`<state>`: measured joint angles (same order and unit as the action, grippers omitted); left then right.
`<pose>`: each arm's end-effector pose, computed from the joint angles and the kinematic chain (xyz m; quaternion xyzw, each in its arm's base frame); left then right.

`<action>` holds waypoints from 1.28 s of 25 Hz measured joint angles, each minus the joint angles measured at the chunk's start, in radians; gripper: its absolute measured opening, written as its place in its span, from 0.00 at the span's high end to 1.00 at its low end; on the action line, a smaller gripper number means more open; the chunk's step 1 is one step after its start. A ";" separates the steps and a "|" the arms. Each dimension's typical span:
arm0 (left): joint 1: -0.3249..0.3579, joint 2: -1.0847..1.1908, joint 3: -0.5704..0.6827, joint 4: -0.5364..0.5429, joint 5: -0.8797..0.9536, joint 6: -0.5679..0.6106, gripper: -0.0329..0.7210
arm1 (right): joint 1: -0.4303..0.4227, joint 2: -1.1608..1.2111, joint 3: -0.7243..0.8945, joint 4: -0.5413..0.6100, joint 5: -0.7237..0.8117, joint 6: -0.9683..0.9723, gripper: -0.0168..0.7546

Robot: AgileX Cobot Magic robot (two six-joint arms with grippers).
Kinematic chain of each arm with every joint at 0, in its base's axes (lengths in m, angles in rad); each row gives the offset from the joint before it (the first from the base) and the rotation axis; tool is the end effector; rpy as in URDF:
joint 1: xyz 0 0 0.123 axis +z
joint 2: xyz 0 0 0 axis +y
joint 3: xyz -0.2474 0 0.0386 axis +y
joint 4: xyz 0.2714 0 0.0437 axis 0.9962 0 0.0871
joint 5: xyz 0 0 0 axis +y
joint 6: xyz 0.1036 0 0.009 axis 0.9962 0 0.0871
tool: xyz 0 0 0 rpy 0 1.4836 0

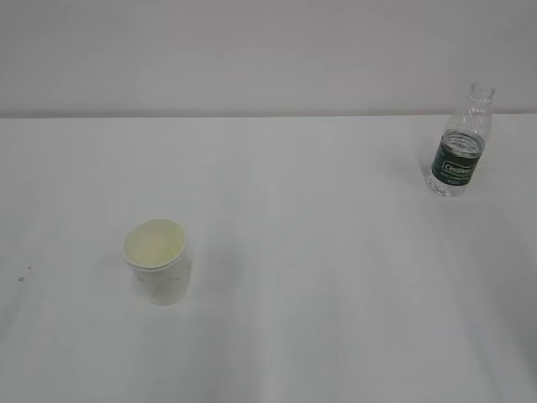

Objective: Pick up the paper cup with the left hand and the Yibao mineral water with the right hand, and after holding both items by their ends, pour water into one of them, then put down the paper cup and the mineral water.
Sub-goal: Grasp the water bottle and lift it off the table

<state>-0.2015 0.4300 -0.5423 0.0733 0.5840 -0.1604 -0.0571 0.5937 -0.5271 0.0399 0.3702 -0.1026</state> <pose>0.1501 -0.0264 0.2962 0.0311 0.8282 -0.0672 0.5556 0.1877 -0.0092 0.2833 -0.0075 0.8192 -0.0292 0.5727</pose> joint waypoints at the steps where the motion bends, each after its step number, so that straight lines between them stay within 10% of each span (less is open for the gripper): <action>1: 0.000 0.000 0.000 0.002 0.000 0.000 0.34 | 0.000 0.012 0.000 0.000 -0.011 0.000 0.28; 32: 0.000 0.066 0.000 0.002 -0.076 0.000 0.35 | 0.000 0.336 0.000 0.001 -0.332 -0.002 0.28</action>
<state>-0.2015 0.4962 -0.5423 0.0749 0.5085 -0.1604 -0.0571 0.9296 -0.5271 0.0406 0.0386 -0.1046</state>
